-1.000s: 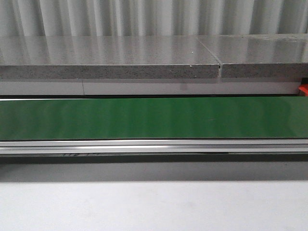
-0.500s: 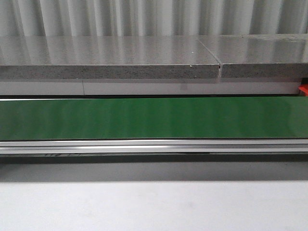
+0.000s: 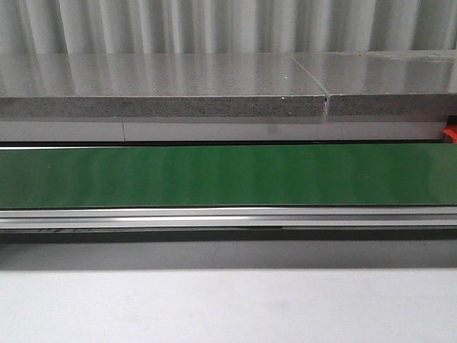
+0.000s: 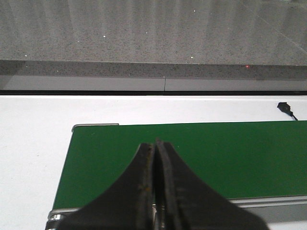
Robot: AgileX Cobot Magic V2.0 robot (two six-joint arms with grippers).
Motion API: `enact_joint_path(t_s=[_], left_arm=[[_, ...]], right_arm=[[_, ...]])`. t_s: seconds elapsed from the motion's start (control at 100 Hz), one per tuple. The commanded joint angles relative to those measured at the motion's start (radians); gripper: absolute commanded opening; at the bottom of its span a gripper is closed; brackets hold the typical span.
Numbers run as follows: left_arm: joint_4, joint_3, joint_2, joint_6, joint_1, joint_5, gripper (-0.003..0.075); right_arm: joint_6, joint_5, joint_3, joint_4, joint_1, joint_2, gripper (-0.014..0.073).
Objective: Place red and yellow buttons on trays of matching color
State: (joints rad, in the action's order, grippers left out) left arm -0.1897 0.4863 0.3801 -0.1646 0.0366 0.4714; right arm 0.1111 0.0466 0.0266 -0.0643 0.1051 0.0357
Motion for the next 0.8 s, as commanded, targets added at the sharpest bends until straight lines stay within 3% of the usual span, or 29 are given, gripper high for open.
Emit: enact_joint_path(t_s=[0.0,0.31,0.79], left_arm=[[-0.012,0.028,0.009,0.000,0.009,-0.074,-0.0021],[-0.012,0.028,0.009,0.000,0.009,-0.074,-0.0021],[-0.012,0.028,0.009,0.000,0.009,-0.074,-0.0021]], right_arm=[[-0.007,0.092,-0.015,0.012,0.000,-0.007,-0.0069],[-0.007,-0.056,-0.015,0.012,0.000,-0.057,-0.0069],[-0.007,-0.061,-0.015,0.012,0.000,-0.057,-0.0069]])
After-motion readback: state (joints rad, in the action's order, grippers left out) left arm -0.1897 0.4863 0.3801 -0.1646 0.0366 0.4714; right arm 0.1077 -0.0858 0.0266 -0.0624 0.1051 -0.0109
